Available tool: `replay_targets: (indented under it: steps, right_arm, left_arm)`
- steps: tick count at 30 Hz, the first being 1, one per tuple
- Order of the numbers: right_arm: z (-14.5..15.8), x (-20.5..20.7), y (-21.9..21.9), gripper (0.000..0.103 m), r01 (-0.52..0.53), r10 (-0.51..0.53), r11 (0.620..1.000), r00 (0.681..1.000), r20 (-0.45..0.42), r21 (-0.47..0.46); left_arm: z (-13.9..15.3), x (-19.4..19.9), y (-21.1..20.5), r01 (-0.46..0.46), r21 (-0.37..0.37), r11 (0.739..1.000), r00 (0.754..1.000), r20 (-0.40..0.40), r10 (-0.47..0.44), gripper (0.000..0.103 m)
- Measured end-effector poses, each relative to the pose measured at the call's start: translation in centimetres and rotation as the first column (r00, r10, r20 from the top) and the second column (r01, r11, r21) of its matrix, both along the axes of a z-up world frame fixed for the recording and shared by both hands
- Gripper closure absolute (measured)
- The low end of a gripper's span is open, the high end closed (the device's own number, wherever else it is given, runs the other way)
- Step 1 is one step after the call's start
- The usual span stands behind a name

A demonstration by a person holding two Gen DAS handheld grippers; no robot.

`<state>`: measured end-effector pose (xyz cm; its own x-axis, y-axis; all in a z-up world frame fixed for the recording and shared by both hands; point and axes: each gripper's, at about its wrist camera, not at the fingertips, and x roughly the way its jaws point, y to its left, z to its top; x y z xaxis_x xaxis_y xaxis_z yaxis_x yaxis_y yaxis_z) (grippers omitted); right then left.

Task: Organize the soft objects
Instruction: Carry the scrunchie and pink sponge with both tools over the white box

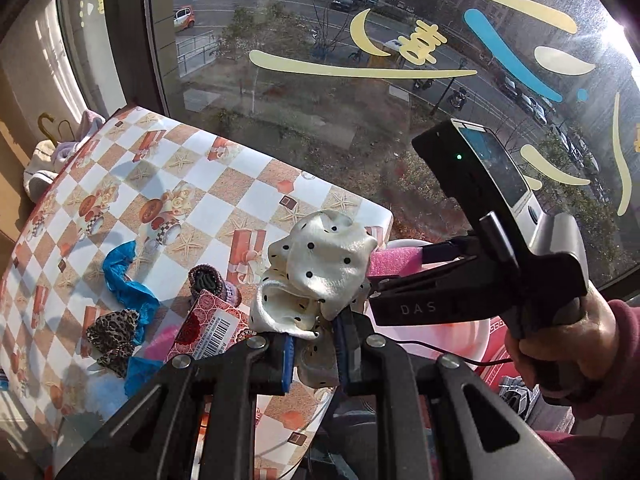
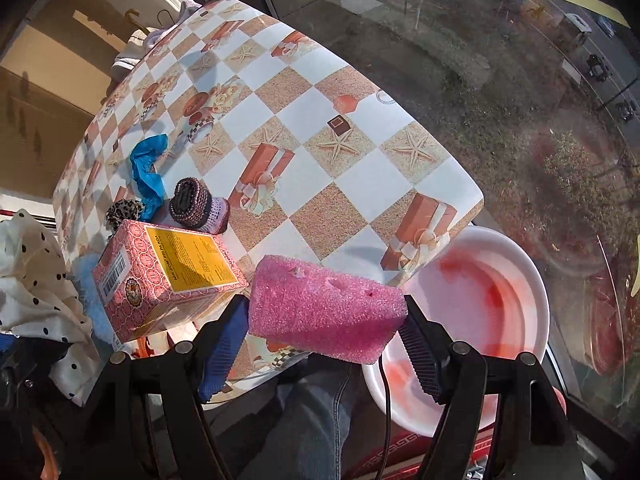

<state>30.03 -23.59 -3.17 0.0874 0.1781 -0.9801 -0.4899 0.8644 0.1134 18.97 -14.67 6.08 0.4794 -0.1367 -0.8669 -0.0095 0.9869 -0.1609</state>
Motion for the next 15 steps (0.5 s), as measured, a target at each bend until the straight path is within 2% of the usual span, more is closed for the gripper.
replay_targets:
  steps: [5,10,15]
  right_arm:
    - [-0.4,-3.8,0.0,0.028,-0.032,0.032,0.999,0.999,-0.025,0.004]
    - [-1.2,-7.9,1.8,0.028,-0.112,0.114,0.993,0.991,-0.077,0.022]
    - [-1.8,-11.4,4.3,0.028,-0.234,0.236,0.972,0.965,-0.113,0.032]
  left_arm:
    - [-0.6,-4.3,0.5,-0.001,0.009,1.000,1.000,-0.013,0.001,0.085]
    - [-1.0,-9.2,2.6,-0.071,0.022,0.997,0.997,-0.038,0.072,0.085]
    - [-1.3,-14.0,4.8,-0.170,0.057,0.984,0.984,-0.051,0.173,0.085]
